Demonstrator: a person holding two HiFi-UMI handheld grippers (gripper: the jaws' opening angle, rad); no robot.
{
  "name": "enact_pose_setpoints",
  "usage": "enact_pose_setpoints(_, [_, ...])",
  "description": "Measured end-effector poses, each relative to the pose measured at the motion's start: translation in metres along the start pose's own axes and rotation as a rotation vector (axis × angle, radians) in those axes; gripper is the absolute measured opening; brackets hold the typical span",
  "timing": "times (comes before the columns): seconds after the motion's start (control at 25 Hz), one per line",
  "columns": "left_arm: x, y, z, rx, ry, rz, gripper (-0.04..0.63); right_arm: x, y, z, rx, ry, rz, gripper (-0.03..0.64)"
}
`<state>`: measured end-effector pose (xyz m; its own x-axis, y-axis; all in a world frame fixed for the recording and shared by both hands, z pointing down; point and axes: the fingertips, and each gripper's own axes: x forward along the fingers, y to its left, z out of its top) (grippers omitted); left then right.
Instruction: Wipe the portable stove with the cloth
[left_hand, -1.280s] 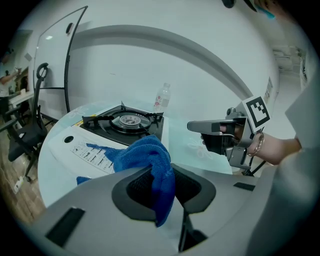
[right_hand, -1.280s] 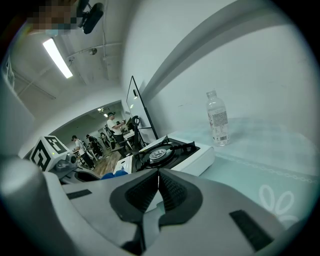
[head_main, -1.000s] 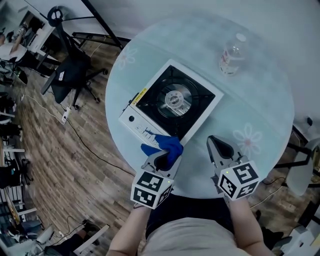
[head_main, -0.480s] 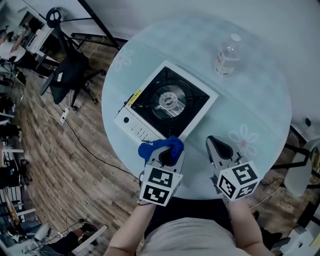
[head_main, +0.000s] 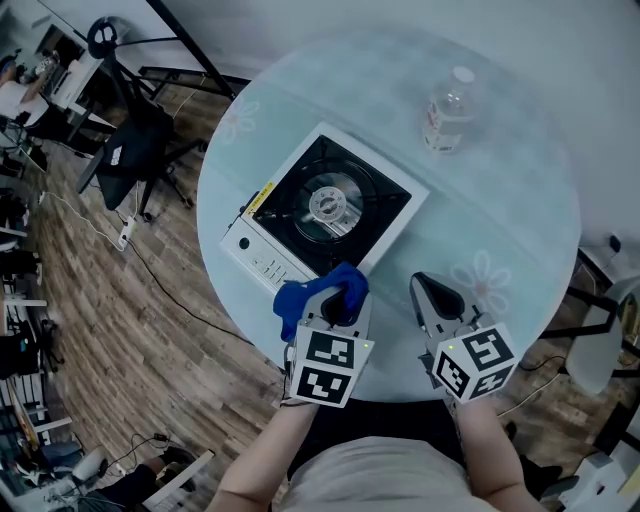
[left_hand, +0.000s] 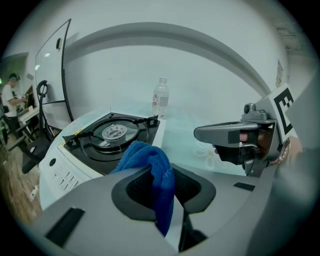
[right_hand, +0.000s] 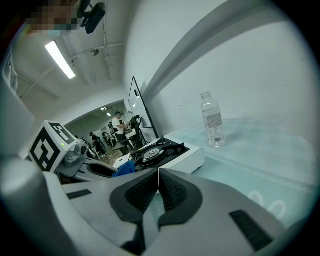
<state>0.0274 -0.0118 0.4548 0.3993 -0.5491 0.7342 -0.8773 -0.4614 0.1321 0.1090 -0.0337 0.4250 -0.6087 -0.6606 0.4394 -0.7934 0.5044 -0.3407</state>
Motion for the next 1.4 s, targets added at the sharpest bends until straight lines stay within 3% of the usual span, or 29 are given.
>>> enact_pose_setpoints(0.64, [0.024,-0.009,0.027,-0.028,-0.023,0.029,0.097,-0.003,-0.020,0.004,0.031,-0.015,-0.021,0.021])
enact_pose_setpoints(1.0, [0.041,-0.023,0.045,-0.055,-0.050,-0.034,0.097,-0.005,-0.028,0.005,0.047,-0.027,-0.040,0.021])
enact_pose_setpoints(1.4, [0.058,-0.028,0.068,-0.025,-0.053,-0.095,0.097,-0.003,-0.045,0.011,0.068,-0.044,-0.078,0.021])
